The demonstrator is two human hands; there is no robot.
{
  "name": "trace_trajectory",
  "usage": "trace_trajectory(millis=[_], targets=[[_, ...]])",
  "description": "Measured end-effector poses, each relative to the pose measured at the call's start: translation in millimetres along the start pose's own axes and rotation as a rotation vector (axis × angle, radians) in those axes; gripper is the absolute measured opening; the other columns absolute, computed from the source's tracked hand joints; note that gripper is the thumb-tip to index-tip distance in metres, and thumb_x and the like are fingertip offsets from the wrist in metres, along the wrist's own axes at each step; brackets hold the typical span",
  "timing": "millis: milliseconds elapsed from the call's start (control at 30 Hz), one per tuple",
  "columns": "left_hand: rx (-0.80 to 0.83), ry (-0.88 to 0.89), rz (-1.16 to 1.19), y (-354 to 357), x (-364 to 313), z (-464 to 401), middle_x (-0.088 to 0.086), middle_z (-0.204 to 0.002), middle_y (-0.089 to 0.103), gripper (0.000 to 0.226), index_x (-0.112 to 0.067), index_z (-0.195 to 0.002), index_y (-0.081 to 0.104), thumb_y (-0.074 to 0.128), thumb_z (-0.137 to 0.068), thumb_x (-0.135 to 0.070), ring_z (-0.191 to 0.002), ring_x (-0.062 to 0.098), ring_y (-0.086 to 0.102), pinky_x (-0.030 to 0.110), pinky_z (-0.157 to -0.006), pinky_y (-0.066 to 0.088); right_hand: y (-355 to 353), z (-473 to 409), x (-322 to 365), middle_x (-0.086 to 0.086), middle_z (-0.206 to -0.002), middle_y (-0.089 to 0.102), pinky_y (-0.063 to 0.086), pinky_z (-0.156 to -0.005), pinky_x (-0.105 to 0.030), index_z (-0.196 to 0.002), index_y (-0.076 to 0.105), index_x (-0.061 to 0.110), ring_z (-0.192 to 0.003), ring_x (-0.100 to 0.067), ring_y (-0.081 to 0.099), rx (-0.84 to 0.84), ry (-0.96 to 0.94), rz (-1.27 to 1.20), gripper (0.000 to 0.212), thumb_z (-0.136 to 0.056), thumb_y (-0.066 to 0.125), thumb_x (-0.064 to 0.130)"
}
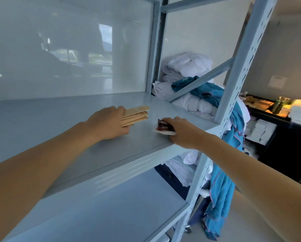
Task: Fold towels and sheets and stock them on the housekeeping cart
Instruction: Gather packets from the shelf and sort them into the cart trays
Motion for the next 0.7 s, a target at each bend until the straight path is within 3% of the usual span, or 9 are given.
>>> trace_trajectory(millis=[100, 233, 300, 467, 700], targets=[[-0.034, 0.074, 0.01, -4.3, -24.3, 1.9, -0.001, -0.094, 0.058, 0.045, -0.026, -0.118, 0.053, 0.066, -0.085, -0.053, -0.073, 0.018, 0.058, 0.035, -0.066, 0.051, -10.4, 28.5, -24.5, -0.003, -0.115, 0.053, 0.047, -0.093, -0.041, -0.152, 0.037, 0.033, -0.105, -0.026, 0.052, -0.042, 0.034, -0.016, 0.066, -0.092, 0.053, 0.012], [-0.098, 0.173, 0.005, -11.2, -61.9, 2.8, -0.004, -0.095, 0.057, 0.051, -0.028, -0.128, 0.051, 0.065, -0.085, -0.052, -0.066, 0.007, 0.053, 0.028, -0.055, 0.039, -25.5, 59.8, -55.3, -0.005, -0.118, 0.053, 0.047, -0.092, -0.041, -0.152, 0.035, 0.033, -0.107, -0.028, 0.051, -0.096, 0.073, -0.014, 0.067, -0.091, 0.051, 0.011], [-0.111, 0.21, 0.029, -12.0, -90.3, 2.2, -0.003, -0.098, 0.057, 0.053, -0.027, -0.131, 0.049, 0.064, -0.086, -0.051, -0.069, 0.011, 0.054, 0.028, -0.055, 0.041, -34.9, 74.5, -71.6, -0.005, -0.121, 0.053, 0.048, -0.093, -0.045, -0.153, 0.034, 0.032, -0.109, -0.029, 0.051, -0.117, 0.092, 0.014, 0.068, -0.091, 0.051, 0.011], [-0.109, 0.304, 0.051, 3.1, -176.1, -3.7, 0.0, -0.107, 0.057, 0.06, -0.025, -0.136, 0.045, 0.065, -0.085, -0.05, -0.091, 0.022, 0.056, 0.04, -0.072, 0.054, -59.7, 119.1, -128.5, -0.003, -0.125, 0.051, 0.048, -0.091, -0.048, -0.155, 0.029, 0.034, -0.11, -0.027, 0.048, -0.161, 0.169, 0.108, 0.065, -0.095, 0.051, 0.017], [-0.132, 0.49, 0.041, 37.2, -321.2, -25.9, 0.001, -0.102, 0.056, 0.062, -0.02, -0.133, 0.05, 0.068, -0.08, -0.045, -0.092, 0.025, 0.057, 0.044, -0.065, 0.055, -79.6, 216.6, -238.7, -0.005, -0.131, 0.045, 0.048, -0.093, -0.051, -0.155, 0.019, 0.034, -0.118, -0.03, 0.045, -0.218, 0.311, 0.346, 0.07, -0.095, 0.056, 0.027]])
Point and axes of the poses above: each hand's wrist, its own z-axis away from the middle knuckle, its own y-axis out of the palm, x = y × z, the point moved 2 cm from there along -z, towards the middle knuckle
